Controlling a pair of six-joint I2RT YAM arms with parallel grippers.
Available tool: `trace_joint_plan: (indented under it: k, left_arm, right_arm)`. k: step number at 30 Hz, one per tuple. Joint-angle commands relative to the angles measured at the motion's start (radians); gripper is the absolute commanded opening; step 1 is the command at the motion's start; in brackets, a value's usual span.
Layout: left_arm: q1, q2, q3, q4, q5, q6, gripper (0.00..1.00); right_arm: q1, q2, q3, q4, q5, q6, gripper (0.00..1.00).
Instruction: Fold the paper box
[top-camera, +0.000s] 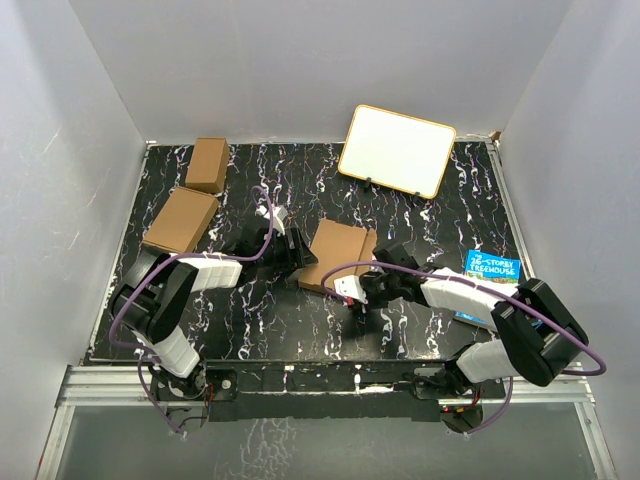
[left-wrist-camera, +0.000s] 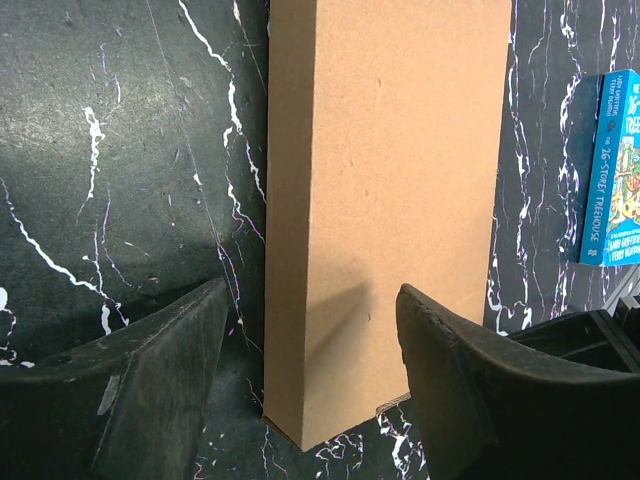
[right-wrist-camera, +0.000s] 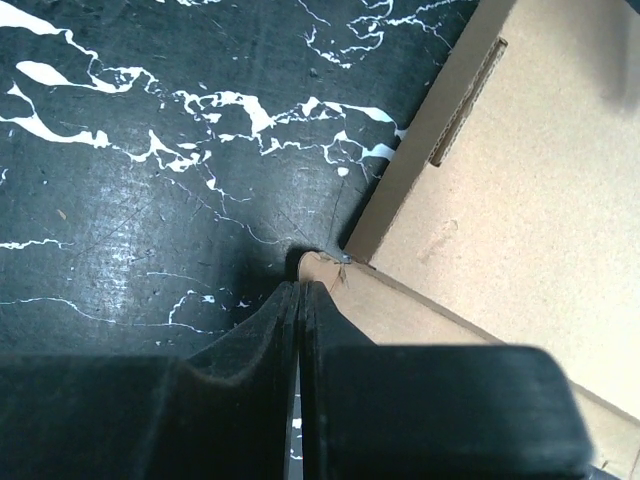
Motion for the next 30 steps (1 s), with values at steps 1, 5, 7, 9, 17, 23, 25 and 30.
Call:
trace_joint_plan:
  k: [1,5,7,9,17,23,25,30]
  left_arm:
    - [-0.004,0.005,-0.022,-0.06,-0.018,0.001,0.67]
    - [-0.003,0.006,-0.023,-0.056,-0.01,0.0,0.67]
    - [-0.003,0.008,-0.024,-0.054,-0.006,0.001,0.67]
    - [-0.003,0.011,-0.021,-0.055,-0.004,0.002,0.67]
    - [-0.002,0.02,-0.012,-0.067,-0.004,0.004,0.66]
    - [-0.004,0.027,-0.007,-0.075,-0.003,0.011,0.66]
    - [-0.003,0.027,-0.006,-0.078,-0.003,0.014,0.66]
    - [-0.003,0.031,0.0,-0.087,-0.001,0.02,0.66]
  right_arm:
    - [-0.019,0.008,0.036,0.041,-0.013,0.051,0.08]
    - [-0.029,0.015,0.044,0.038,-0.023,0.073,0.08]
    - [-0.034,0.021,0.052,0.039,-0.027,0.099,0.08]
    - [-0.043,0.029,0.062,0.04,-0.032,0.127,0.08]
    - [-0.073,0.036,0.083,0.06,-0.046,0.21,0.08]
    - [-0.079,0.036,0.087,0.08,-0.046,0.249,0.08]
    - [-0.083,0.036,0.091,0.084,-0.045,0.263,0.08]
    - [-0.085,0.039,0.092,0.1,-0.037,0.296,0.08]
